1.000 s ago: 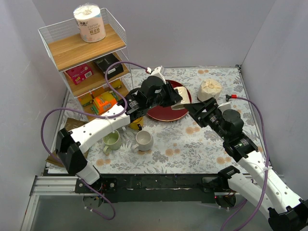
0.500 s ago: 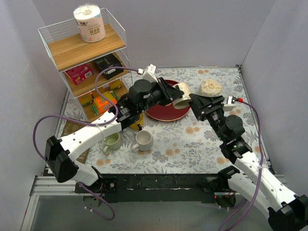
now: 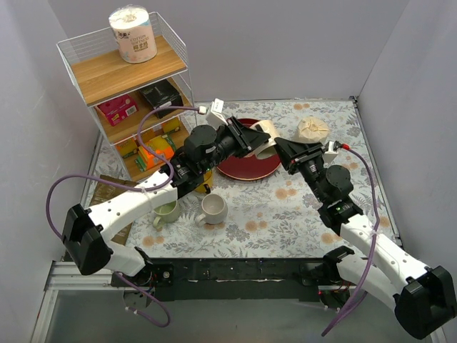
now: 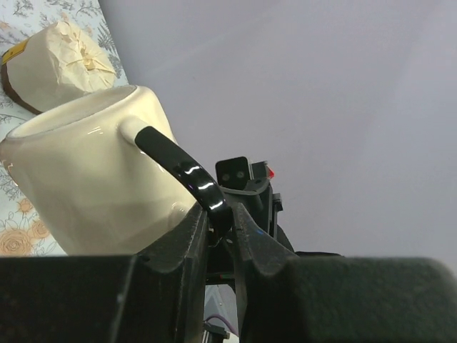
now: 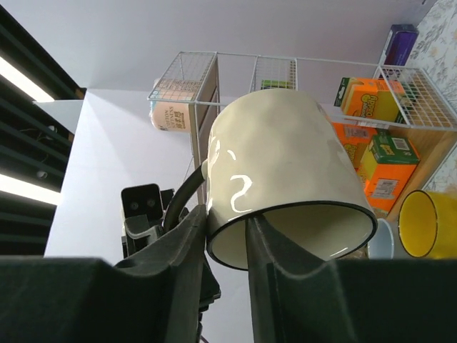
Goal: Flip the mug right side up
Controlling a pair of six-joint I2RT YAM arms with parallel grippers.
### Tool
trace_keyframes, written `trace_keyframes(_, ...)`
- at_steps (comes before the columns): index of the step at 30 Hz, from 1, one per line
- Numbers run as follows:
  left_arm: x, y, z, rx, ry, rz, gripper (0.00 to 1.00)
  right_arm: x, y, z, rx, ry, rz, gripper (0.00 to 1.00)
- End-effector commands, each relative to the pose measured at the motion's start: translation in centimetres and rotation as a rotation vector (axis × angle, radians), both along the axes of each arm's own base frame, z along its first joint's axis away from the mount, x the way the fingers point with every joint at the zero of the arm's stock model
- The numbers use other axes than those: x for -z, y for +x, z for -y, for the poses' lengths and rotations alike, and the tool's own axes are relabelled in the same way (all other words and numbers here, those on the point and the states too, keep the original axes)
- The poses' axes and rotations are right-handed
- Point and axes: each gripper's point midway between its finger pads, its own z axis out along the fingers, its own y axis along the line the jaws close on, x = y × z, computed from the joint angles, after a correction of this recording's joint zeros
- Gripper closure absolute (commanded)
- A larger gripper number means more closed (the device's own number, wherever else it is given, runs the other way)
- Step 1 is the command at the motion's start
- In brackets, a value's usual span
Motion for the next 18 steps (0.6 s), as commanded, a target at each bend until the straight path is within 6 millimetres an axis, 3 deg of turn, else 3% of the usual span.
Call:
trace_keyframes(1, -5.4, -3.2, -0.8, 0.094, -0.143, 0.118, 1.0, -4.0, -0.1, 0.2, -0.013, 0.129, 0.095, 0.69)
trace_keyframes(2, -4.7, -3.3, -0.8, 0.096, -0.137, 0.107, 1.0, -4.0, 0.0, 0.0, -0.021, 0.128, 0.097, 0.73)
trace_keyframes(6, -4.9, -3.9, -1.5, 0.094, -0.131, 0.15, 1.0, -4.2, 0.0, 0.0, -0.024, 0.138, 0.118, 0.99)
trace_keyframes(9, -3.5, -4.1, -1.6, 0.099, -0.086, 0.131, 1.0, -3.6, 0.3, 0.0, 0.0, 0.069, 0.103, 0.99)
trace_keyframes(12, -2.1, -4.3, -2.0, 0.1, -0.038, 0.115, 0.82, -3.1, 0.4, -0.6, -0.012, -0.032, 0.096, 0.99)
trace_keyframes(13, -1.4, -4.4, -2.2, 0.098, -0.013, 0.103, 0.61, -3.2, 0.3, -0.7, -0.012, -0.074, 0.115, 0.99)
trace_keyframes(15, -0.6, -4.4, -2.5, 0.091, 0.027, 0.098, 0.43, -2.3, 0.2, -1.1, -0.032, -0.142, 0.093, 0.99)
trace_keyframes(16, 0.4, -4.6, -2.8, 0.088, 0.064, 0.079, 0.35, -3.0, 0.0, -1.2, -0.032, -0.199, 0.127, 0.99)
trace_keyframes(17, 0.8, -4.5, -3.1, 0.079, 0.085, 0.075, 0.24, -1.6, 0.0, -1.3, -0.048, -0.268, 0.081, 0.99)
trace_keyframes(18, 1.2, -4.2, -3.5, 0.051, 0.109, 0.075, 0.19, -1.3, -0.1, -1.3, -0.049, -0.318, 0.077, 0.99)
